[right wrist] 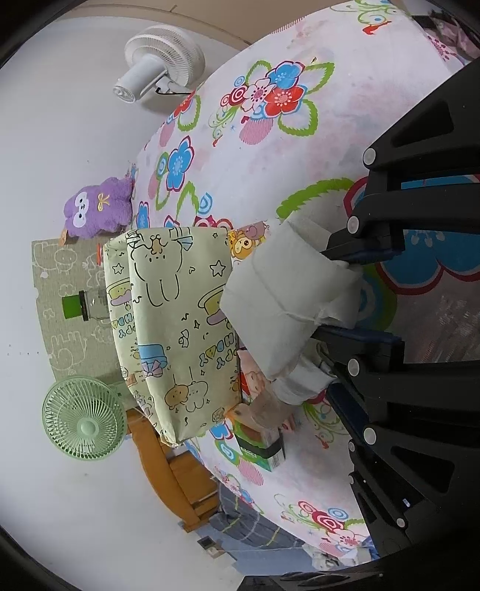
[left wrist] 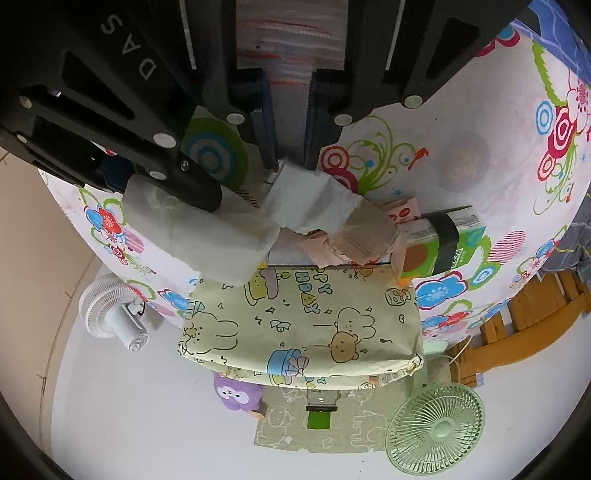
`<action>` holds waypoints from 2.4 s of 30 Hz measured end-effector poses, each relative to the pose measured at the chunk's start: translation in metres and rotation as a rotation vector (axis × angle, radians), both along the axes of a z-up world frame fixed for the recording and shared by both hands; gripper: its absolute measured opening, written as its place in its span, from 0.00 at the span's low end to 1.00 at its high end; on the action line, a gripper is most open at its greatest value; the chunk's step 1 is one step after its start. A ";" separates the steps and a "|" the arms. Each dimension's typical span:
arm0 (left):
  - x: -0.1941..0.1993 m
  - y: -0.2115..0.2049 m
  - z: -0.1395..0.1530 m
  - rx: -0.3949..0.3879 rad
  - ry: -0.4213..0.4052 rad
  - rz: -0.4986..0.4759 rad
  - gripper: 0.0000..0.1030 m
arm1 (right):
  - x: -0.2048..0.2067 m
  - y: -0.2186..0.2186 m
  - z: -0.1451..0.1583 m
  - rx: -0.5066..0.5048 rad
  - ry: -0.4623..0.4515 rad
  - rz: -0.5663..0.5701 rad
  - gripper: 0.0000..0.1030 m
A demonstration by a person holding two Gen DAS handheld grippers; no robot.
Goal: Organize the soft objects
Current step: 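Close the left tool on the white beige-cuffed glove while the right tool holds the cloth, then carry the glove in the left tool and cloth in the right tool over the box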
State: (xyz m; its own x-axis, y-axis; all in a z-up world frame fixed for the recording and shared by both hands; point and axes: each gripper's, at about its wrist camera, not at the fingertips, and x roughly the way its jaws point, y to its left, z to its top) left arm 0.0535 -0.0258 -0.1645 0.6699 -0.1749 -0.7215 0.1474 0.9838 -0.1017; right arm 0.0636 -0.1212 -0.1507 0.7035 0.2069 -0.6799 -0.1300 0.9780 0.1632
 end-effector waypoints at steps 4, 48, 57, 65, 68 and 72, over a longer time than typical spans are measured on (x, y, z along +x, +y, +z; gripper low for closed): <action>-0.003 0.000 0.003 0.004 -0.018 -0.001 0.05 | -0.002 0.000 0.001 0.007 0.000 0.004 0.31; 0.031 0.003 -0.001 -0.014 0.041 0.204 0.33 | 0.033 -0.010 0.009 0.030 -0.012 0.033 0.31; 0.015 0.002 0.017 -0.002 0.000 0.196 0.33 | 0.019 -0.007 0.021 0.051 -0.033 0.043 0.31; 0.001 0.000 0.041 0.003 -0.047 0.175 0.33 | 0.003 -0.009 0.044 0.057 -0.074 0.036 0.31; -0.002 -0.001 0.049 0.003 -0.062 0.167 0.33 | -0.003 -0.010 0.053 0.054 -0.089 0.030 0.31; -0.007 -0.002 0.062 0.004 -0.089 0.157 0.33 | -0.011 -0.010 0.066 0.052 -0.109 0.025 0.31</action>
